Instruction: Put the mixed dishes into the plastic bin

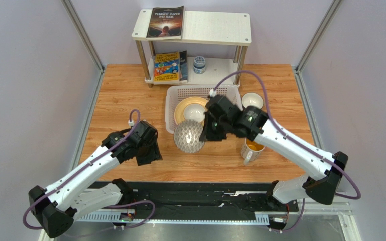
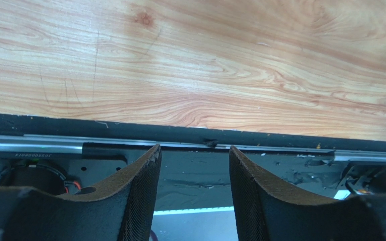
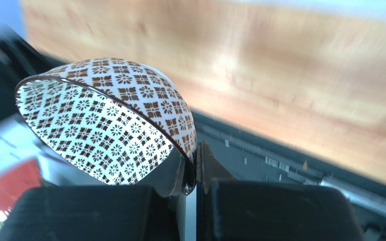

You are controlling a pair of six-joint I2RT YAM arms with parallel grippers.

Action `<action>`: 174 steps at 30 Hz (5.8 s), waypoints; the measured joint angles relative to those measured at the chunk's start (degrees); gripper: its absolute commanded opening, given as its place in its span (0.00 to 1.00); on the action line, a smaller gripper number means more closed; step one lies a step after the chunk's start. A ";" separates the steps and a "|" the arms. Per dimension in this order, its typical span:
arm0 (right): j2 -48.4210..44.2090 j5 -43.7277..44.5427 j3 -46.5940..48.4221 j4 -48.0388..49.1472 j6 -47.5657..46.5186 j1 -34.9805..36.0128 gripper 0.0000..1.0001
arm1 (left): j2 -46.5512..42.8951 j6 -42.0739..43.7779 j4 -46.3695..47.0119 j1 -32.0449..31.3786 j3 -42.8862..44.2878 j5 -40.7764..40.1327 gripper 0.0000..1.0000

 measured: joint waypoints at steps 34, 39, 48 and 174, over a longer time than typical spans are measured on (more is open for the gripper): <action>41.31 -9.57 29.05 -3.58 -15.30 -23.93 0.00 | 3.32 1.20 1.97 0.04 -1.95 3.37 0.55; 41.99 -10.19 28.98 -2.49 -15.32 -24.33 0.08 | 3.32 1.20 2.12 0.04 -2.14 3.52 0.55; 44.04 -10.32 28.02 -1.88 -15.19 -24.76 0.41 | 3.32 1.22 2.21 0.04 -2.14 3.67 0.54; 44.04 -4.79 32.79 -5.20 -17.79 -22.47 0.08 | 3.26 2.54 3.17 0.04 -3.74 4.83 0.53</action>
